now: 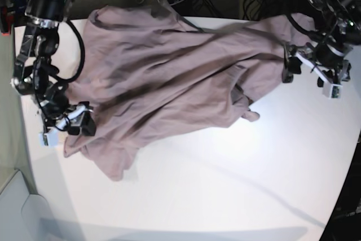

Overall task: Layout the t-shirt on the table in an organized manner, then fold the t-shirt properly
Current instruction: 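Release the hem and move the left gripper onto the fabric, then grasp the fabric with the left gripper and pull it outward, then grasp the t-shirt corner with the left gripper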

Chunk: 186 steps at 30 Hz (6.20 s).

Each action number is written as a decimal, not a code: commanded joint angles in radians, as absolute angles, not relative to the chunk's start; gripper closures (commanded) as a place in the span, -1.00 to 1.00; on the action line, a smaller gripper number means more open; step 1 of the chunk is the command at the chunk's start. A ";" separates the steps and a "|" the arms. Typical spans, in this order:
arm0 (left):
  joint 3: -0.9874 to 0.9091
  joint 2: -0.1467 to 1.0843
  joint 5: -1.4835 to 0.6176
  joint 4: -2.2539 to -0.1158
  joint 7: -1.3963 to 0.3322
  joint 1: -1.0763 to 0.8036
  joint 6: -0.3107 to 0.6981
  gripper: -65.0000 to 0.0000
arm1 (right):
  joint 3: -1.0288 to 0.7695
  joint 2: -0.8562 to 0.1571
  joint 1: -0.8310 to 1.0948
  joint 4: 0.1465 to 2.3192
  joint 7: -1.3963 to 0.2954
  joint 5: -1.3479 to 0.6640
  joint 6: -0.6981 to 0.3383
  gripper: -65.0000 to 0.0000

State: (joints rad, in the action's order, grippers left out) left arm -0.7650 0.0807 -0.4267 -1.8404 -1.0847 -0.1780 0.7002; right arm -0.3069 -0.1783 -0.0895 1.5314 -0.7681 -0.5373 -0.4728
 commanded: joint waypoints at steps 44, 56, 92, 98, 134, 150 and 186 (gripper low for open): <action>-0.521 0.084 -0.447 -1.630 -1.026 -0.070 0.698 0.27 | -0.306 -0.156 0.082 1.659 -0.748 -0.556 -0.479 0.00; -0.521 0.061 -0.188 -1.397 -1.021 0.085 0.698 0.88 | -0.302 -0.151 0.082 1.656 -0.748 -0.555 -0.479 0.00; -0.796 -0.033 -0.079 -1.936 -1.124 -0.133 0.698 0.88 | -0.271 -0.150 0.087 1.620 -0.748 -0.555 -0.479 0.00; -0.796 -0.035 -0.077 -1.931 -1.116 -0.128 0.698 0.88 | -0.271 -0.150 0.085 1.620 -0.748 -0.555 -0.479 0.00; -0.938 0.070 -0.240 -1.626 -1.059 0.147 0.698 -0.45 | -0.051 -0.125 0.039 1.586 -0.742 -0.555 -0.479 0.00; -0.858 0.041 -0.232 -1.534 -1.049 0.111 0.698 -0.61 | -0.051 -0.125 0.025 1.586 -0.740 -0.555 -0.479 0.00; -0.865 -0.048 -0.137 -1.623 -1.047 0.384 0.698 0.96 | -0.059 -0.127 0.033 1.586 -0.740 -0.555 -0.479 0.00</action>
